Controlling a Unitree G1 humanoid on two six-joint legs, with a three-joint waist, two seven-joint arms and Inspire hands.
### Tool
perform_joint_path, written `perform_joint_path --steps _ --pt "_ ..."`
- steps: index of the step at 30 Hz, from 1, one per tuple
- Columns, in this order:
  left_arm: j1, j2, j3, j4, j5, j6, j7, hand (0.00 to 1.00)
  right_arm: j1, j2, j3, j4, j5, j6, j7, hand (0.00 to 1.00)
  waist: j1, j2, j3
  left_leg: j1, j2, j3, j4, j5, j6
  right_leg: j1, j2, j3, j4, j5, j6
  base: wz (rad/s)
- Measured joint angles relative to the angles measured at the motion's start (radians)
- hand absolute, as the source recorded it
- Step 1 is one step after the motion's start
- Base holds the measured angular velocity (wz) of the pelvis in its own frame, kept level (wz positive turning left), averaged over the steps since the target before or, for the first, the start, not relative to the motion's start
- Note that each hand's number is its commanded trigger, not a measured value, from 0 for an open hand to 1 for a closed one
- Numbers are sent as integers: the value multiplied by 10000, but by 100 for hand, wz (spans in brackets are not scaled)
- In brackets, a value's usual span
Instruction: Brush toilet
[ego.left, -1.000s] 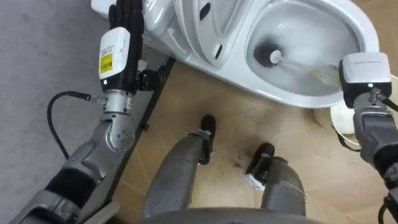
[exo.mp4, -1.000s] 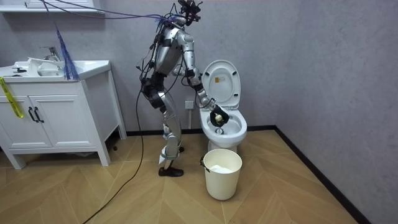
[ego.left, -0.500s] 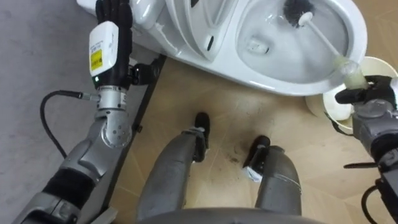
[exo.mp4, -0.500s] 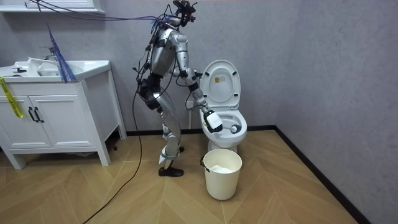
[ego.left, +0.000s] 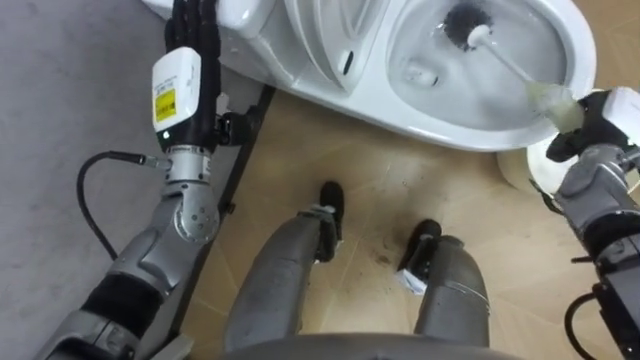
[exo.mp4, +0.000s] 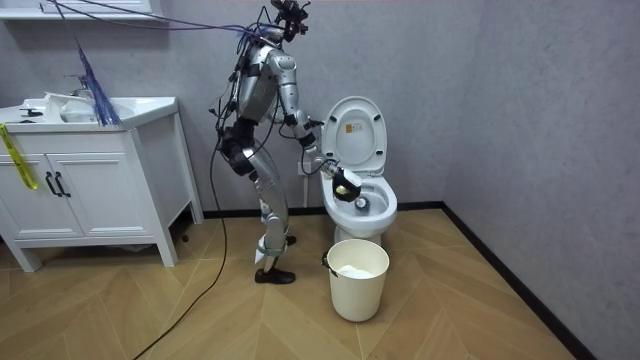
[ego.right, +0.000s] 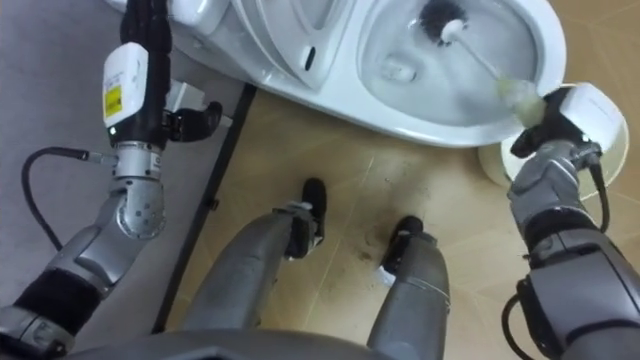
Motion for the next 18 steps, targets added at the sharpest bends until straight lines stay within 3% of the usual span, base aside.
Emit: perform_joint_path --steps 2,5,8,11,18 --pt "123 -1 -75 17 -3 0 -218 0 51 -50 418 33 -1120 378 123 100 246 30 0 -19 72 -24 -8 4 -48 47 33 -136 -99 38 -69 0" --pt "326 7 53 292 -13 8 -550 0 43 -158 420 -17 -2480 459 290 100 294 42 5 -120 178 -33 52 -60 -138 51 157 -216 -202 23 -124 -1" --pt "299 72 -177 999 -666 133 -1533 0 152 -161 648 -661 -3080 531 308 100 200 33 15 -197 391 -87 70 -131 -245 122 398 -321 -501 85 -220 -9" --pt "524 99 -464 1064 -1450 117 -1942 0 602 -149 693 -1203 -3228 570 311 100 -11 35 16 -201 481 -224 68 -193 -342 299 509 -512 -684 34 -279 6" --pt "289 267 -485 1340 -2019 -567 -2389 0 1008 -672 740 -1888 -3170 422 576 100 -41 -1 35 -267 535 -265 173 -235 -408 289 575 -474 -679 -91 -351 1"
